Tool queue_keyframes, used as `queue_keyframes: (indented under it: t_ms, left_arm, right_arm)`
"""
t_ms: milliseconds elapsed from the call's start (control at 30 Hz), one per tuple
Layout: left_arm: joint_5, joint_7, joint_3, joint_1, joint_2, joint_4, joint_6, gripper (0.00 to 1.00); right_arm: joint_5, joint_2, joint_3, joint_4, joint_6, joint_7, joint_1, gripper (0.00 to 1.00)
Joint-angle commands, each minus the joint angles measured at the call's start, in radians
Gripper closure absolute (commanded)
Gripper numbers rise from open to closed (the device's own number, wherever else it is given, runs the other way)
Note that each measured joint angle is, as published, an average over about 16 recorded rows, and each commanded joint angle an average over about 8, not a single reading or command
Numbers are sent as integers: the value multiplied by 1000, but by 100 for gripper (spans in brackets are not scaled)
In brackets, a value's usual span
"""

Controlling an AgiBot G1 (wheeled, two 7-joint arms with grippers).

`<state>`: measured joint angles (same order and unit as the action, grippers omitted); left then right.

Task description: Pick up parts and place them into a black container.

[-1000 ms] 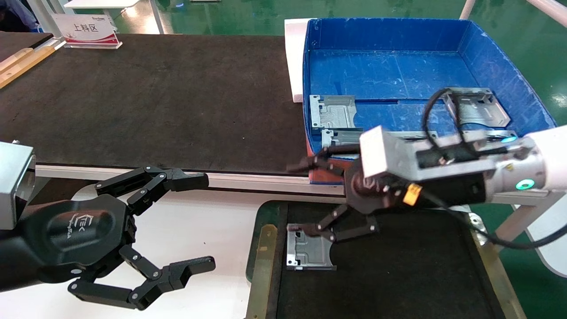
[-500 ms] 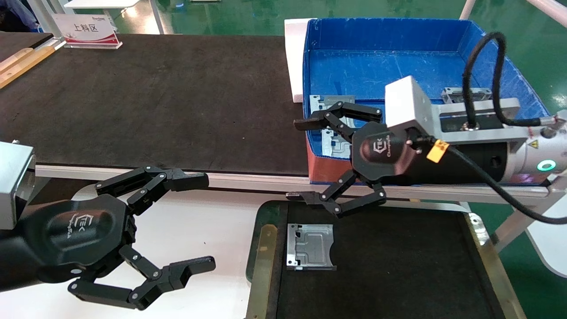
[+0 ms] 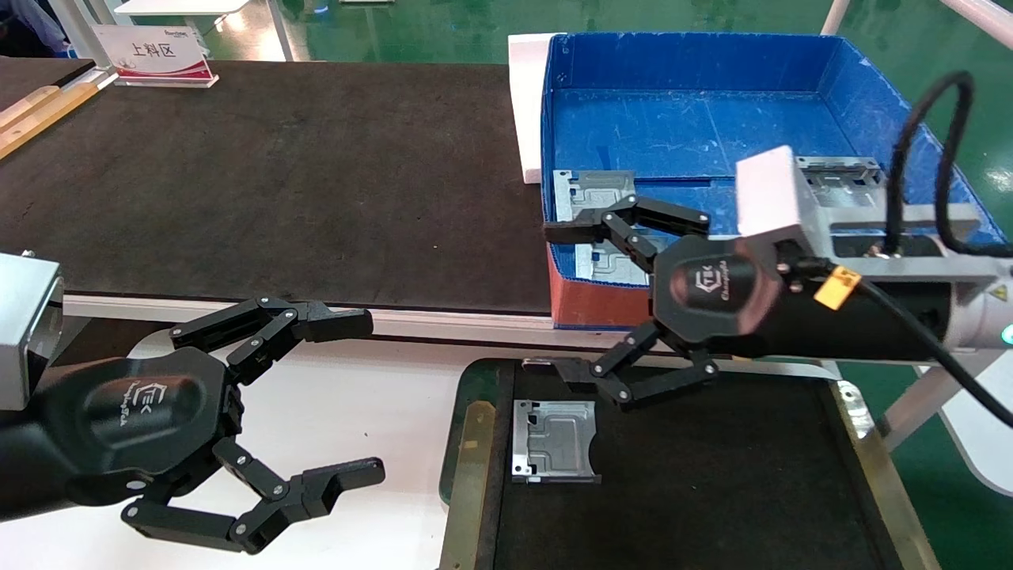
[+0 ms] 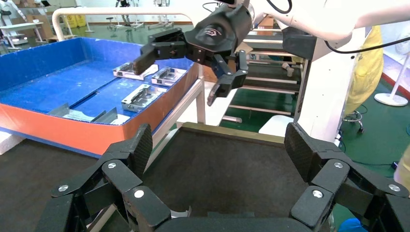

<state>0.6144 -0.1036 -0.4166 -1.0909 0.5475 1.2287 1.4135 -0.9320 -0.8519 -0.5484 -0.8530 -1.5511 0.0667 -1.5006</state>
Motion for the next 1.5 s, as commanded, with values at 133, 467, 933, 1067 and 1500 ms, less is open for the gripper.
queue_keyframes:
  t_ms: [133,467,933,1067,1500]
  left_arm:
    - [0,0,0,0,0,0,0,0]
    - [0,0,0,0,0,0,0,0]
    - [0,0,0,0,0,0,0,0]
    - [0,0,0,0,0,0,0,0]
    - [0,0,0,0,0,0,0,0]
  right_arm:
    - [22,26,29,-46,6,-27,46,0]
    - [65,78,87,-139,18,-82,138,0]
    - [126,150,168,-269,35,-159,266,0]
    - [143,171,191,-306,39,-181,303,0]
    - [196,235,262,-420,54,-248,415,0]
